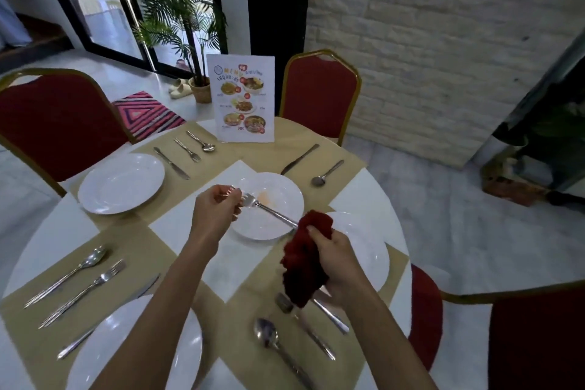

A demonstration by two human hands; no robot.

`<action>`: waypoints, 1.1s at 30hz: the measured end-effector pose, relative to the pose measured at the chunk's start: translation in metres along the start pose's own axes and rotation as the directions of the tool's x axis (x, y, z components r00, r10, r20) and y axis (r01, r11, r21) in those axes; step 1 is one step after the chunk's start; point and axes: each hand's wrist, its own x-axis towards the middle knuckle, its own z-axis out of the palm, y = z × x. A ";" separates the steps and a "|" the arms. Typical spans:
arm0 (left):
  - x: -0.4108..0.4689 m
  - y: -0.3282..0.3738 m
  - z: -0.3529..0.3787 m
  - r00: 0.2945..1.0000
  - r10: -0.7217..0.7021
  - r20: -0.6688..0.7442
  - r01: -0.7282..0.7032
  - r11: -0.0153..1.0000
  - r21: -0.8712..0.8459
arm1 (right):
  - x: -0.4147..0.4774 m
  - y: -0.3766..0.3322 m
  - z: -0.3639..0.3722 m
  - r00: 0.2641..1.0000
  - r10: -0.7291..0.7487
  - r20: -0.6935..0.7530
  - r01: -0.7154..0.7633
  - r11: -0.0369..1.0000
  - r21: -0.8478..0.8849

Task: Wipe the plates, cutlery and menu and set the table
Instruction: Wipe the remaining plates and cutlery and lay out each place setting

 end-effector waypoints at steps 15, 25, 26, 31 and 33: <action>0.147 -0.004 0.227 0.831 0.296 0.471 -0.550 0.562 0.618 | 0.286 -0.140 -0.106 0.995 -0.046 -0.090 0.022 0.969 -0.248; 0.226 -0.046 0.273 0.958 0.197 0.209 -0.287 0.699 0.655 | 0.355 -0.135 -0.123 0.969 0.135 -0.205 -0.140 0.990 -0.014; 0.233 -0.052 0.277 0.962 0.177 0.209 -0.273 0.694 0.666 | 0.355 -0.127 -0.124 0.968 0.160 -0.192 -0.163 0.987 -0.003; 0.257 -0.075 0.295 0.954 0.215 0.210 -0.299 0.622 0.723 | 0.359 -0.101 -0.133 0.955 0.258 -0.145 -0.253 0.966 0.053; 0.265 -0.088 0.301 0.947 0.228 0.225 -0.318 0.583 0.748 | 0.362 -0.097 -0.136 0.957 0.262 -0.126 -0.255 0.964 0.068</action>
